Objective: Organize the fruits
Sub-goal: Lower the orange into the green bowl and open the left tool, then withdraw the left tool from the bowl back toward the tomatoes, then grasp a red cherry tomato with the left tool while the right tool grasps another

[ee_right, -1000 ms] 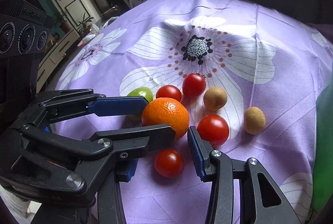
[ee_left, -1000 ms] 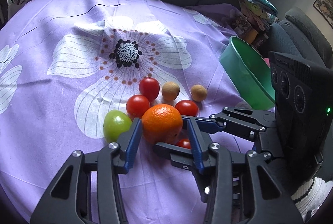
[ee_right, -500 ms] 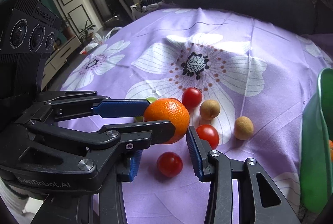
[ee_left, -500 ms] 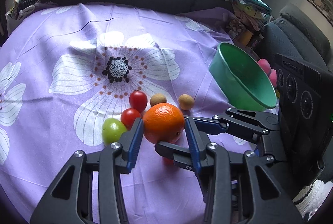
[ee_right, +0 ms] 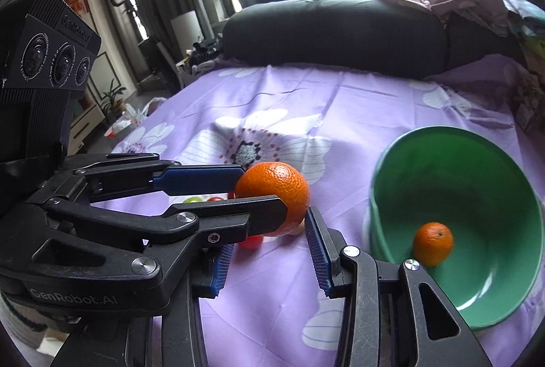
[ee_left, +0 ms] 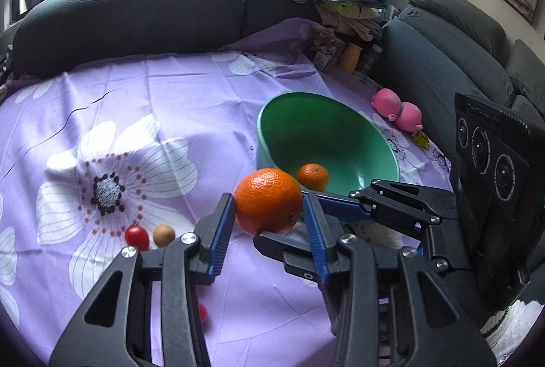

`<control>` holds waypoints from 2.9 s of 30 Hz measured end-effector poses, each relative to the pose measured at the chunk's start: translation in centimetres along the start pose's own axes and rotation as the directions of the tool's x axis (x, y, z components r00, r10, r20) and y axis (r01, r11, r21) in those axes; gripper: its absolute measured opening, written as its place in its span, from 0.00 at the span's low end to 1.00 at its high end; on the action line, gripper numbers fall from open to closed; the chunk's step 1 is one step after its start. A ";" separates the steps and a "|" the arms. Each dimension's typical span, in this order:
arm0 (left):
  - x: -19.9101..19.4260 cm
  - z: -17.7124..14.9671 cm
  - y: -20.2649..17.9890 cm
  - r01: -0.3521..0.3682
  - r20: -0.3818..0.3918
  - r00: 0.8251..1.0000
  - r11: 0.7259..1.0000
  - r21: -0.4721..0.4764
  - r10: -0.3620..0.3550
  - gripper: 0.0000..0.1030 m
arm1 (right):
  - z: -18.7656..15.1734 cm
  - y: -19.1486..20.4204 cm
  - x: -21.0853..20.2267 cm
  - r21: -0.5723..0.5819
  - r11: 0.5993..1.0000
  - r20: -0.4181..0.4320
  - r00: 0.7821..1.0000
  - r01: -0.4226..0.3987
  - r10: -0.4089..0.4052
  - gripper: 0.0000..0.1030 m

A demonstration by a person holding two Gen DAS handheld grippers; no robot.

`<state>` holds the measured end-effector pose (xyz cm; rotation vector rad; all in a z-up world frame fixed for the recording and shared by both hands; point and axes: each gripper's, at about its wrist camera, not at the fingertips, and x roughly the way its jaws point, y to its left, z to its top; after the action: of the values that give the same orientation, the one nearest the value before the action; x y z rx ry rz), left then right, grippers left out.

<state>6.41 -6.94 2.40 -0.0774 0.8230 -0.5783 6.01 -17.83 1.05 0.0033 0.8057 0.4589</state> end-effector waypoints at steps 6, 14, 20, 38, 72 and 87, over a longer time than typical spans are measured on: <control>2.9 2.0 -3.4 0.062 -0.017 0.998 0.996 0.072 -0.060 0.39 | -0.3 -3.5 -2.5 0.059 0.995 0.039 0.996 0.081 -0.084 0.42; 6.7 3.5 -5.9 0.128 -0.077 0.990 0.986 0.105 -0.120 0.38 | -1.1 -7.7 -3.8 0.145 0.978 0.037 0.987 0.151 -0.158 0.42; 8.5 3.4 -6.5 0.125 -0.108 0.988 0.987 0.101 -0.114 0.39 | -1.8 -9.6 -3.4 0.189 0.968 0.003 0.986 0.165 -0.168 0.42; 1.6 1.3 -0.9 -0.069 -0.016 0.997 0.997 -0.020 0.069 0.79 | -2.7 -8.6 -6.0 0.207 0.960 0.035 0.979 0.188 -0.199 0.42; -5.8 -9.4 7.6 -0.133 -0.037 0.991 0.954 -0.268 0.127 0.76 | -3.7 1.6 -0.6 0.112 0.993 -0.086 0.996 -0.027 0.036 0.42; -4.7 -9.9 8.5 -0.050 -0.045 0.998 0.961 -0.273 0.039 0.67 | -4.6 3.5 3.3 0.060 0.994 -0.191 0.976 -0.096 0.105 0.42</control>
<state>0.72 4.23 -3.66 -0.3016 0.9373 -0.4214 3.38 -14.18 -3.86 0.0468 1.0118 0.5402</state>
